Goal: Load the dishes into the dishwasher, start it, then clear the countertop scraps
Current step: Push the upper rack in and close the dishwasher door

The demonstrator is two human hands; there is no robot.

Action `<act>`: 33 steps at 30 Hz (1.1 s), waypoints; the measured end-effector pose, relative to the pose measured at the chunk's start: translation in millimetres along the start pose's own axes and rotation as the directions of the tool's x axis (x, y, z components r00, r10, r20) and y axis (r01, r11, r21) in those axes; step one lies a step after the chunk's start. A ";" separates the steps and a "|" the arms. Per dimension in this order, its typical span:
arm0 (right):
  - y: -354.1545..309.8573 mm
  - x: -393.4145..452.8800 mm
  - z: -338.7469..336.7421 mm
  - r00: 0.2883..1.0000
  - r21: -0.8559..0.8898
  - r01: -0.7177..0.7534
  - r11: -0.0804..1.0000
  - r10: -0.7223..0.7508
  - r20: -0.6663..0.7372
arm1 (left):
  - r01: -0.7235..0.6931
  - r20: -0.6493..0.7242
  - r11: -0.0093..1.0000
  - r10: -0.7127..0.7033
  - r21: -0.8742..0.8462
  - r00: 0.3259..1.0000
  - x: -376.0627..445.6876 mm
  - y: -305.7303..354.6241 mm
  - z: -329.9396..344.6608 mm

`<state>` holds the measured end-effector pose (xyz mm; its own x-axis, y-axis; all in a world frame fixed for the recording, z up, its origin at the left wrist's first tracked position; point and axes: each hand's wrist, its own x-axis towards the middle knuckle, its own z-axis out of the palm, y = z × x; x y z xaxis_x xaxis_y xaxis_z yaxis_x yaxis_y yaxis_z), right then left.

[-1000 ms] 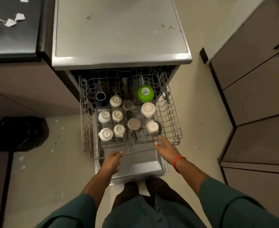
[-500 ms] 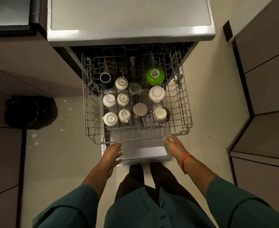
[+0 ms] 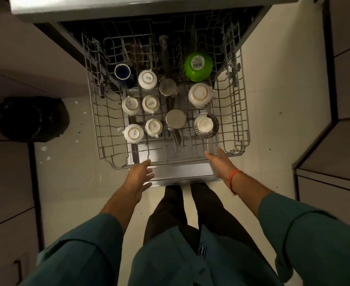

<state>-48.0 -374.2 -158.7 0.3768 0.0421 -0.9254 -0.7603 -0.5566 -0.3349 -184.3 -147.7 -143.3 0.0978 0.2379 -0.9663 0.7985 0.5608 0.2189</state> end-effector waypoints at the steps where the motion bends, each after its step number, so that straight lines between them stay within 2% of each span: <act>1: -2.5 1.2 -0.6 1.000 -0.003 0.004 1.000 -0.004 0.001 | 0.024 -0.004 1.000 -0.024 -0.003 1.000 1.5 -1.1 -1.8; 4: -12.5 7.0 1.6 0.999 0.058 -0.029 0.998 0.031 -0.023 | 0.107 -0.003 0.993 -0.107 -0.058 0.994 8.4 -1.2 -3.4; 10: -31.1 14.2 13.9 0.983 0.360 -0.136 0.923 0.172 -0.070 | 0.200 0.101 0.939 -0.178 -0.281 0.979 12.9 29.5 8.2; 17: -49.9 17.2 16.0 0.962 0.524 -0.187 0.831 0.263 -0.072 | 0.208 0.067 0.929 -0.197 -0.305 0.978 10.4 44.4 10.3; 24: -87.9 21.6 12.1 0.986 0.581 -0.104 0.807 0.162 -0.048 | 0.132 0.081 0.936 -0.112 -0.327 0.990 16.1 74.3 14.7; 33: -177.5 48.2 4.7 0.995 0.592 0.080 0.802 -0.032 -0.091 | -0.002 0.137 0.931 0.056 -0.366 0.989 38.8 166.2 30.1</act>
<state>102.6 -269.5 -144.8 0.4477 -0.0158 -0.8940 -0.8928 0.0484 -0.4479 -29.9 -69.1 -148.5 0.2228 0.1585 -0.9619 0.5258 0.8113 0.2555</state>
